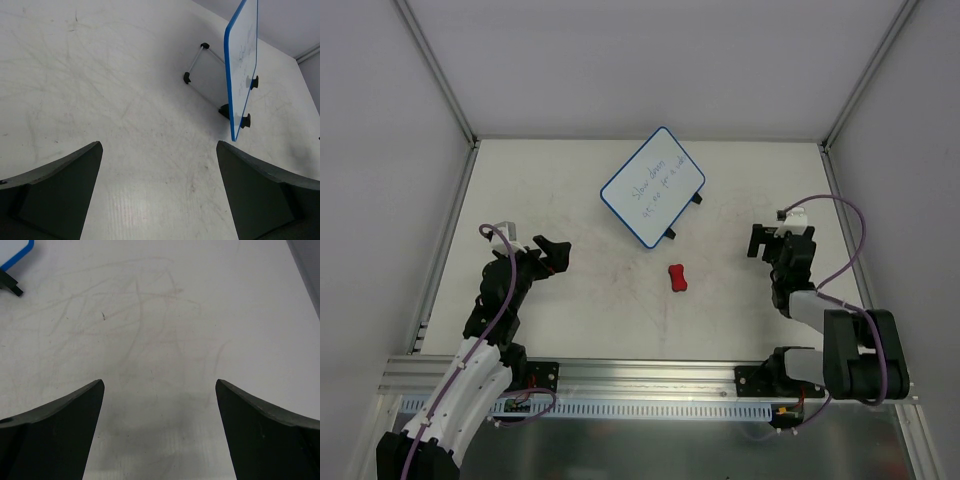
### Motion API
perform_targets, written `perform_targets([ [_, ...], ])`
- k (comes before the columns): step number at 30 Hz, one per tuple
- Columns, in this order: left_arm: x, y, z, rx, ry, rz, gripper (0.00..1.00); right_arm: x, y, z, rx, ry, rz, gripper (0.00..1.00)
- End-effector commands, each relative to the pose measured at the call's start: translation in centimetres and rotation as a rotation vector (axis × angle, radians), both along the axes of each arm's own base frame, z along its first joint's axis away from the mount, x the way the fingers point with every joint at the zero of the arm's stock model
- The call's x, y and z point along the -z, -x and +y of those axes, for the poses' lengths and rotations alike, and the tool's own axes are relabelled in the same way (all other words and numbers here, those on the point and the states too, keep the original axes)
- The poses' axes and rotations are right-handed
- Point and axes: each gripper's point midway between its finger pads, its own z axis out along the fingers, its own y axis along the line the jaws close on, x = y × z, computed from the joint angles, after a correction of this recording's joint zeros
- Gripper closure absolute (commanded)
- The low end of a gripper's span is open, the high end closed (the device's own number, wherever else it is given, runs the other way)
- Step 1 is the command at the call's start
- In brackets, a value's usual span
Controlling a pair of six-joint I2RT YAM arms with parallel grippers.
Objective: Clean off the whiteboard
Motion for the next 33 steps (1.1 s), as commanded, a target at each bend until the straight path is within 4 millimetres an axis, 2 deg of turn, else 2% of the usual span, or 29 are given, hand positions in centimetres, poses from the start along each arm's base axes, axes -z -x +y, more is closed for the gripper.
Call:
perform_targets([
  [1,-1.6,-0.2,0.0,0.007,-0.020,-0.047,0.01,-3.4,-0.8,-0.1,0.002,0.001,-0.052,0.01],
  [5,-1.7,-0.2,-0.2,0.019,-0.022,-0.050,0.01,-4.9,-0.2,0.4,0.023,-0.088,-0.015,0.01],
  [6,-1.7,-0.2,-0.2,0.019,-0.023,-0.047,0.01,-5.9,-0.2,0.9,0.008,-0.115,-0.033,0.01],
  [8,-1.8,-0.2,-0.2,0.020,-0.022,-0.050,0.01,-6.2,0.3,1.5,-0.006,-0.161,-0.005,0.01],
  [10,-1.9,-0.2,-0.2,0.020,-0.021,-0.055,0.01,-8.4,0.4,2.2,-0.026,-0.197,-0.038,0.01],
  [12,-1.8,-0.1,-0.2,0.020,-0.021,-0.055,0.01,-9.1,1.0,2.4,-0.005,-0.262,-0.027,0.01],
  [13,-1.8,-0.2,-0.2,0.020,-0.021,-0.055,0.01,-11.0,1.1,3.2,-0.046,-0.294,-0.059,0.01],
  [14,-1.7,-0.2,-0.2,0.017,-0.022,-0.050,0.01,-10.9,1.7,3.7,-0.065,-0.306,-0.023,0.01],
  [16,-1.5,-0.4,0.0,0.006,-0.025,-0.035,0.01,-12.8,2.3,5.2,-0.144,-0.348,-0.024,0.01],
  [20,-1.4,-0.5,-0.3,0.020,-0.023,-0.024,0.01,-11.9,3.2,5.4,-0.069,-0.490,0.034,0.01],
  [23,-1.5,-0.4,-0.2,0.018,-0.022,-0.031,0.01,-12.7,3.4,8.2,-0.212,-0.572,0.039,0.01],
  [25,-1.7,-0.3,-0.3,0.019,-0.018,-0.040,0.01,-12.2,3.3,8.9,-0.172,-0.708,0.081,0.01],
  [26,-1.7,-0.4,-0.3,0.019,-0.017,-0.043,0.01,-11.9,3.2,8.9,-0.160,-0.730,0.095,0.01],
  [27,-1.7,-0.4,-0.3,0.019,-0.018,-0.045,0.01,-11.5,3.6,10.2,-0.231,-0.746,0.140,0.01],
  [30,-1.6,-0.3,-0.9,0.054,-0.013,-0.040,0.01,-10.7,4.1,11.5,-0.295,-0.772,0.190,0.01],
  [31,-1.8,-0.3,-0.9,0.057,-0.012,-0.042,0.01,-10.7,4.6,12.3,-0.354,-0.783,0.198,0.01],
  [33,-1.8,-0.3,-1.0,0.063,-0.011,-0.044,0.01,-10.8,4.8,12.7,-0.386,-0.786,0.185,0.01],
])
